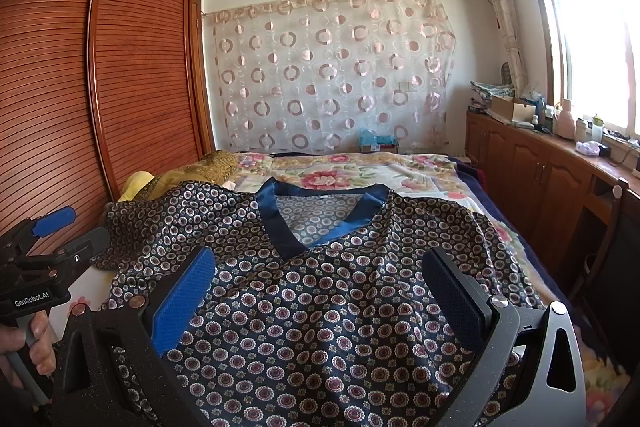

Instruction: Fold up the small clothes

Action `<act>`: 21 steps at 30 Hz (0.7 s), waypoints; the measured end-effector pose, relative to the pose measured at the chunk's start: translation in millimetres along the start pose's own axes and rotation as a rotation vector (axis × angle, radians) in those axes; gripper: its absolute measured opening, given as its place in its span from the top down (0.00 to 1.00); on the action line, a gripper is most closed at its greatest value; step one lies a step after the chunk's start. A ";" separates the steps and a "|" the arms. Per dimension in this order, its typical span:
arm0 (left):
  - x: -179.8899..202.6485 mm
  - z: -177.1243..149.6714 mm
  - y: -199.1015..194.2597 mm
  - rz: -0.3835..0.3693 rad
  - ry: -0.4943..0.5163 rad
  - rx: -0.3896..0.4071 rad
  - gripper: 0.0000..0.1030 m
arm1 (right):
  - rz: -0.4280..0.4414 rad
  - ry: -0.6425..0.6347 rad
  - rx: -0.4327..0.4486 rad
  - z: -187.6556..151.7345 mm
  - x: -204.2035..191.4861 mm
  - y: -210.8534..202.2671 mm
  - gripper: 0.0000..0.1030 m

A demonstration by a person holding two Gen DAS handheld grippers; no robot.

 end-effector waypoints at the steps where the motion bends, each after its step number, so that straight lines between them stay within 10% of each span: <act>1: -0.1 0.3 -0.5 0.000 0.000 0.001 0.07 | -0.001 0.000 0.000 0.0 0.1 0.1 0.00; 21: -0.5 3.6 -12.5 0.007 -0.001 0.023 0.07 | 0.001 0.005 0.005 -0.3 1.3 -1.4 0.00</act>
Point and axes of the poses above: each gripper's, at about its wrist camera, not at the fingertips, and y roughly the way its jaws point, x to its right, z to its top, the point moved 7 cm from there along y, roughly the way its jaws point, and after that the axes turned 15 degrees about -x, right-handed, at the moved point
